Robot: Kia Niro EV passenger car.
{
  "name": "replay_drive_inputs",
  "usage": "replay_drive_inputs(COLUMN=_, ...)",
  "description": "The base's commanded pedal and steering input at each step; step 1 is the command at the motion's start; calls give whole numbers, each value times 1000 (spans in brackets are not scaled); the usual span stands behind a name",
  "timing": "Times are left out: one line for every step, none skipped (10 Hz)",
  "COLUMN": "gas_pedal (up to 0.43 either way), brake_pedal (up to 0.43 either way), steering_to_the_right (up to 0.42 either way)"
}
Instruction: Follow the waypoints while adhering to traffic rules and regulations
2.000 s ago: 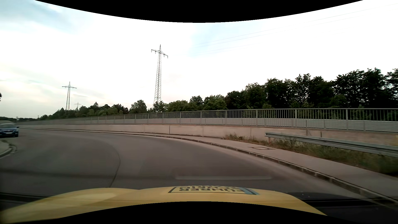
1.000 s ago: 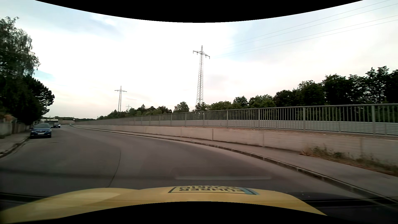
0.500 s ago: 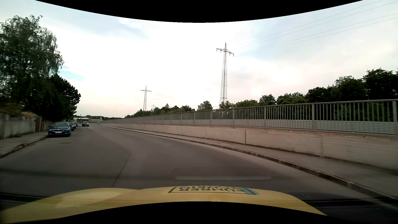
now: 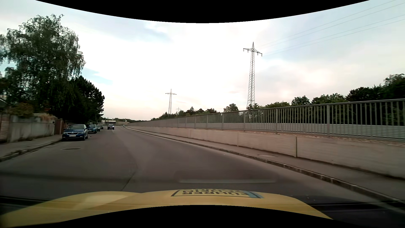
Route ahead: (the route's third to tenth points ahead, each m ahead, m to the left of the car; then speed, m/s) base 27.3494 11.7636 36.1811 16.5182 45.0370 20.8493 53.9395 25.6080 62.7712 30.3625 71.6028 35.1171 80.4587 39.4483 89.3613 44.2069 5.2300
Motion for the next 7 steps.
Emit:
replay_drive_inputs(gas_pedal=39, brake_pedal=0, steering_to_the_right=-164)
replay_drive_inputs(gas_pedal=39, brake_pedal=0, steering_to_the_right=-162)
replay_drive_inputs(gas_pedal=39, brake_pedal=0, steering_to_the_right=-162)
replay_drive_inputs(gas_pedal=39, brake_pedal=0, steering_to_the_right=-159)
replay_drive_inputs(gas_pedal=39, brake_pedal=0, steering_to_the_right=-146)
replay_drive_inputs(gas_pedal=39, brake_pedal=0, steering_to_the_right=-133)
replay_drive_inputs(gas_pedal=47, brake_pedal=0, steering_to_the_right=-113)
